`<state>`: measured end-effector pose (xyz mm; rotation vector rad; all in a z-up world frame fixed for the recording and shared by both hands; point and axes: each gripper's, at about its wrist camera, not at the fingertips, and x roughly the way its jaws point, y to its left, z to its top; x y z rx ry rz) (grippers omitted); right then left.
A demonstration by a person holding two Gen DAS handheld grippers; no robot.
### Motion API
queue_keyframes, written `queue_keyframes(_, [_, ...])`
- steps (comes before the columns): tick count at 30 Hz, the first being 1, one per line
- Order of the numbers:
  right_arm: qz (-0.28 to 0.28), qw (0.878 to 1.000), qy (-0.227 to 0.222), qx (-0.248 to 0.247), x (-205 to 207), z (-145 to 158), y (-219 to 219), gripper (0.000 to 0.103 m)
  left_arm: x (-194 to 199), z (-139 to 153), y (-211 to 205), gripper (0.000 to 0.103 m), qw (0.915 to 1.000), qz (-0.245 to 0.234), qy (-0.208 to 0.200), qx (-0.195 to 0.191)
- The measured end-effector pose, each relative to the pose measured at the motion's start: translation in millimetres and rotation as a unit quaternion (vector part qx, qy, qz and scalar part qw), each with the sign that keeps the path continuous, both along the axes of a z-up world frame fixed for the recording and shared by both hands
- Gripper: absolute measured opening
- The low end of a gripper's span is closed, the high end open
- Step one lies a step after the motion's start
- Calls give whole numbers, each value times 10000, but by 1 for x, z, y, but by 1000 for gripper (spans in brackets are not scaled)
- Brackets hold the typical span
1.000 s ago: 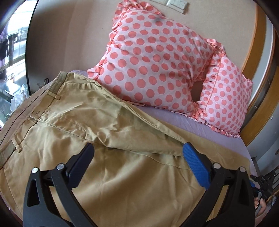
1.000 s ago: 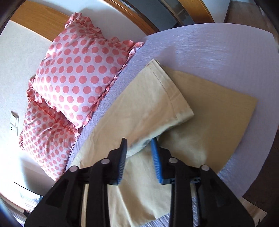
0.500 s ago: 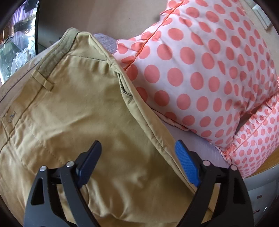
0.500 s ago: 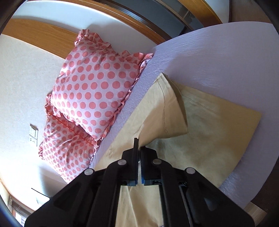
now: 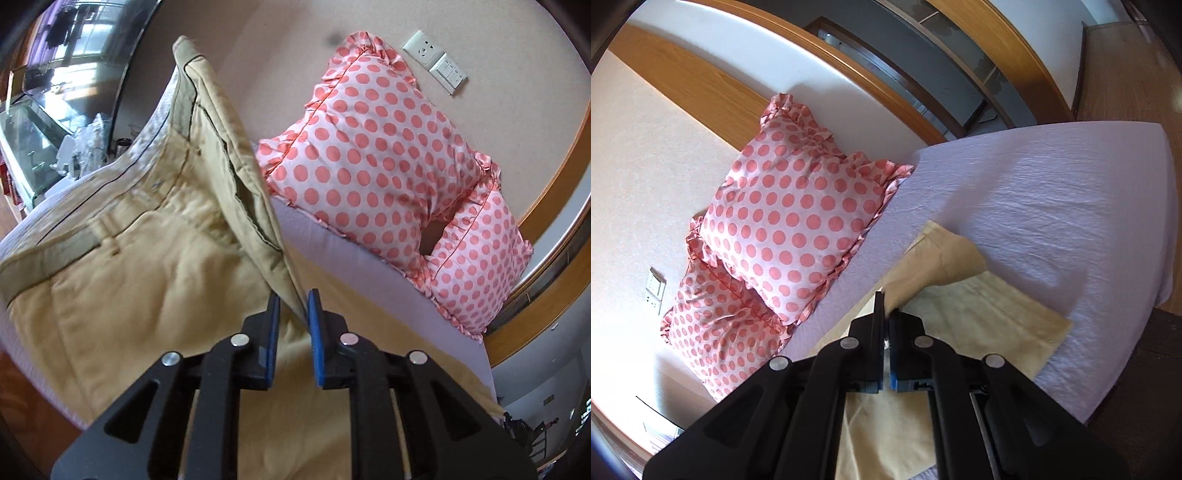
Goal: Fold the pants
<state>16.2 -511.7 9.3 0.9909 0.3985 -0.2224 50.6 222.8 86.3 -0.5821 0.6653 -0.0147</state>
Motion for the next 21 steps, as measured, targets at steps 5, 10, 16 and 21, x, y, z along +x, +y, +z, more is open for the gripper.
queue_keyframes(5, [-126, 9992, 364, 93, -5, -21, -4, 2, -59, -52, 10, 8, 9982, 473, 342, -146])
queue_keyframes(10, [-146, 9992, 322, 173, -12, -23, -4, 2, -71, -60, 20, 1, 9977, 621, 221, -169])
queue_keyframes(16, [-131, 9996, 226, 103, -12, -18, 0, 2, -68, -59, 34, 34, 9945, 888, 110, -552])
queue_keyframes(21, [-101, 9996, 257, 101, -10, -19, -1, 2, -69, -54, 53, 62, 9885, 1150, -82, -975])
